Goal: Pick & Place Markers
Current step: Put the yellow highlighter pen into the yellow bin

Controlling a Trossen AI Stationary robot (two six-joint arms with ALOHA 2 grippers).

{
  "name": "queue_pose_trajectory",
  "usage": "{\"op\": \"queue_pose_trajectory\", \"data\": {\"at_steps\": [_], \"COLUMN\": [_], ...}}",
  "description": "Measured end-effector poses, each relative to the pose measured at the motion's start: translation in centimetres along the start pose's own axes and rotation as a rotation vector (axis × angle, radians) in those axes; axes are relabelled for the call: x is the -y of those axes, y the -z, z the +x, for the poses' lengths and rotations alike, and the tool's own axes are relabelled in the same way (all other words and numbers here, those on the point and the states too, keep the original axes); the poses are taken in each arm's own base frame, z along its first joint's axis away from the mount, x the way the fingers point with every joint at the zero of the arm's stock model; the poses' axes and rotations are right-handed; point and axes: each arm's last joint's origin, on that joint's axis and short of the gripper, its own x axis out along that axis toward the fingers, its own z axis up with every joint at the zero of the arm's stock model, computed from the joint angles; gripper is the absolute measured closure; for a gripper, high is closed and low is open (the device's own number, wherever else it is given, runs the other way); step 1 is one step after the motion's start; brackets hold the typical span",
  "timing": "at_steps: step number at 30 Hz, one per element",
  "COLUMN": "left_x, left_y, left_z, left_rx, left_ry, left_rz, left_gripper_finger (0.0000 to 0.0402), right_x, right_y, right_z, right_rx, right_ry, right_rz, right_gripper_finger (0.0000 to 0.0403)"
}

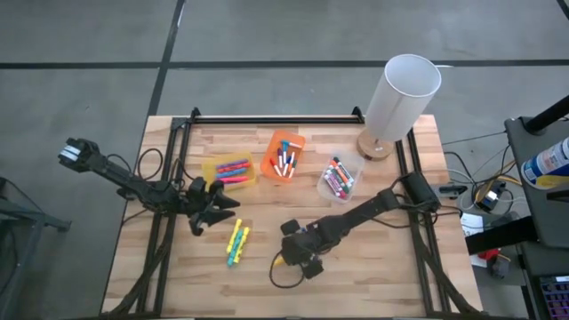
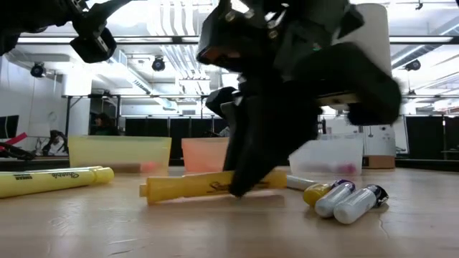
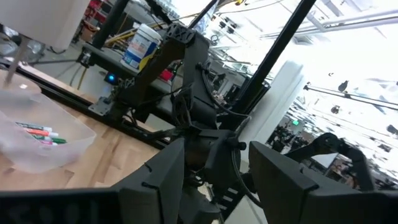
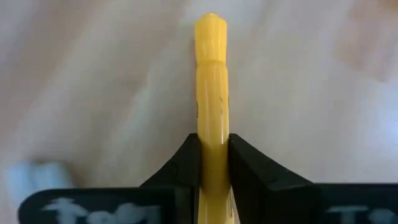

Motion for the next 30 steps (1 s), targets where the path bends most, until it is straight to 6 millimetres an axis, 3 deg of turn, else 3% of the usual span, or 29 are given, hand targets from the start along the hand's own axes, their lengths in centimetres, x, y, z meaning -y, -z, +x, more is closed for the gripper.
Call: {"op": "queue_pose_trajectory", "data": {"at_steps": [10,19,30], "left_x": [-0.1,-0.1,0.3], "left_y": [-0.5,-0.5,-1.4], "left_z": [0.0,0.0,-0.1], "left_rx": [0.090,0.086,0.169], "left_ry": [-0.071,-0.081,-0.059], "left_rz": [0.022,0.136,0.236], "left_gripper_finger": [0.0227,0.0227,0.0227], "right_x": [2.0,2.4,2.7], "right_y": [-2.3,-5.3,-6.5], "right_z": [-2.8,-4.9,-5.9], "right_rx": [-0.112,-0.003,0.045], "right_ry": [0.116,0.155,0.200], "right_rz": [0.028,0.061,0.066], "right_gripper_finger": [0.0351,0.0349,0.0348]}}
